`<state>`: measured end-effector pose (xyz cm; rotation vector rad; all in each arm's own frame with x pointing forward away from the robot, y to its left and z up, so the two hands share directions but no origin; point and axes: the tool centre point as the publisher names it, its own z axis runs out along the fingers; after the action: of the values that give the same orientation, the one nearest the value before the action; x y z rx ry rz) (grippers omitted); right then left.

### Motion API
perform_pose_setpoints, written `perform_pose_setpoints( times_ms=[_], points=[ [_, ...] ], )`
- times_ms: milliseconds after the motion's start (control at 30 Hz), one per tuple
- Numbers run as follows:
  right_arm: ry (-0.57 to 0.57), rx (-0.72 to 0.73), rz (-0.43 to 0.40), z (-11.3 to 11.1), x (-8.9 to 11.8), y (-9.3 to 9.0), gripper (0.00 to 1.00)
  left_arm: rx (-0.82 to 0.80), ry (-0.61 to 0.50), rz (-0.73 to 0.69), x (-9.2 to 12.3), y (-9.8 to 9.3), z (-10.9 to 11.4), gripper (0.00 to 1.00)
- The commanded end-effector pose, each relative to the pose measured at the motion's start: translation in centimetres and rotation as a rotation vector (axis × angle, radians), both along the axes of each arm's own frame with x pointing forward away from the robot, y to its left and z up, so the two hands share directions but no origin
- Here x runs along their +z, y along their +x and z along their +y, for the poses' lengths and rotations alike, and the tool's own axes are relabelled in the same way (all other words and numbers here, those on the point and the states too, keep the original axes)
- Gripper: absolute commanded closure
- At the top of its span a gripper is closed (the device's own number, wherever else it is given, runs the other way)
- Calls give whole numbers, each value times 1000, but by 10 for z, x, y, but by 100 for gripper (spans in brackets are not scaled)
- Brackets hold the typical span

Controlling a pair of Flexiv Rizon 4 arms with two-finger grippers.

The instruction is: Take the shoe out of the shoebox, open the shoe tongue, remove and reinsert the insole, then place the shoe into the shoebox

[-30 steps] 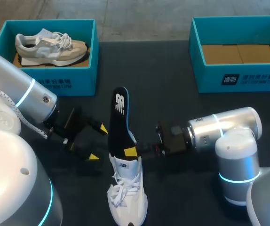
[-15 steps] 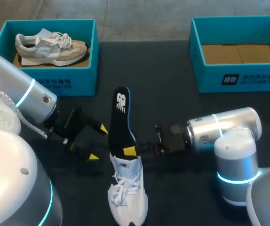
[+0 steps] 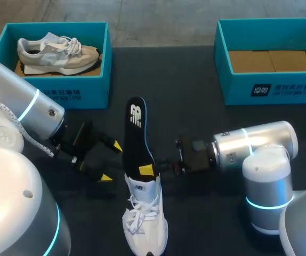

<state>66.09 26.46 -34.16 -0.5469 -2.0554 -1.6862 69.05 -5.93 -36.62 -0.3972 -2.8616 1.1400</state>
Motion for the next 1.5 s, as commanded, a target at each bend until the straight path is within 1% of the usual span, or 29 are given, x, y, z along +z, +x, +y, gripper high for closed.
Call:
perform_pose_setpoints(
  times_ms=[33, 133, 367, 900, 1267, 1500],
  points=[
    [-16, -5, -3, 5, 2, -1, 71, 1, 3, -2, 0, -1, 0, 0],
    [-22, -10, -6, 6, 3, -1, 67, 1, 3, -2, 0, -1, 0, 0],
    [-38, -22, -12, 8, 8, 2, 70, 1, 3, -2, 0, -1, 0, 0],
    [-38, -23, -22, 14, 14, 11, 71, 1, 3, -2, 0, -1, 0, 0],
    [-10, -59, -47, 15, 22, 15, 70, 1, 3, -2, 0, -1, 0, 0],
    [18, -80, -48, 16, 24, 20, 70, 1, 3, -2, 0, -1, 0, 0]
  ],
)
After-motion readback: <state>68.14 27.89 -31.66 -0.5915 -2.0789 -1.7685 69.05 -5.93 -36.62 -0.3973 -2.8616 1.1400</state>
